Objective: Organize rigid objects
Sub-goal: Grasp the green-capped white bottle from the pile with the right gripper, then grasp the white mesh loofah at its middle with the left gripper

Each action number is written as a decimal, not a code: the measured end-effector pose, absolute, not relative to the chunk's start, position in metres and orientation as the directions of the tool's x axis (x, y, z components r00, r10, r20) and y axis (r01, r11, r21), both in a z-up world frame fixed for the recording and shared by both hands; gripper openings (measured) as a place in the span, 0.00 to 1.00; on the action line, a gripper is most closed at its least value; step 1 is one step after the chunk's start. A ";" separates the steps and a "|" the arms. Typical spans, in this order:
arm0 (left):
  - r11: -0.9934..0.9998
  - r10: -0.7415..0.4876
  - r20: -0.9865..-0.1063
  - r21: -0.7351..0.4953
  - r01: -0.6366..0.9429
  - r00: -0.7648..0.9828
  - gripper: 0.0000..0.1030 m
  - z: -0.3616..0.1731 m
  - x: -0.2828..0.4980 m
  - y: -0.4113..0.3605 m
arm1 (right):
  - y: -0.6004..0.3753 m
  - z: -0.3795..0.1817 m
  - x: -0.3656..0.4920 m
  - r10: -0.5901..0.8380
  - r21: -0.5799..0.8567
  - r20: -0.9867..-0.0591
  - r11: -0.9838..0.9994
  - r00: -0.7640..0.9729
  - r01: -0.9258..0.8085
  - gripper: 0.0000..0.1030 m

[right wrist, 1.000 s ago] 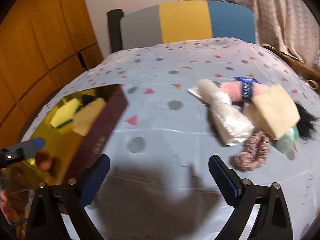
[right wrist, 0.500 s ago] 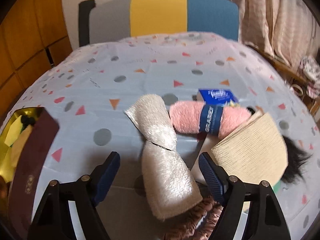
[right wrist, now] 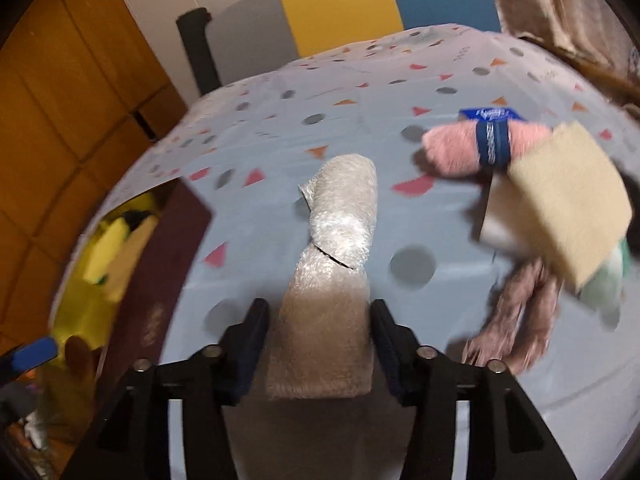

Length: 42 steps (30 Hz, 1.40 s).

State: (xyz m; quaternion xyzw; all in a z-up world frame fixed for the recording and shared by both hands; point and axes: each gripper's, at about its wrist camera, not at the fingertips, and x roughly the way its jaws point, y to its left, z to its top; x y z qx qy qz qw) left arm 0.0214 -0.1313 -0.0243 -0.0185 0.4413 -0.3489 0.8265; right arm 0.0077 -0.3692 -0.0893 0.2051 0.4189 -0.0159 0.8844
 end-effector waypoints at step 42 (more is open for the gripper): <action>0.665 -0.589 -0.778 -0.312 0.679 0.220 0.76 -0.042 0.024 -0.271 | -0.529 -0.099 -0.105 -0.224 0.267 -0.765 0.743 0.604 0.614 0.53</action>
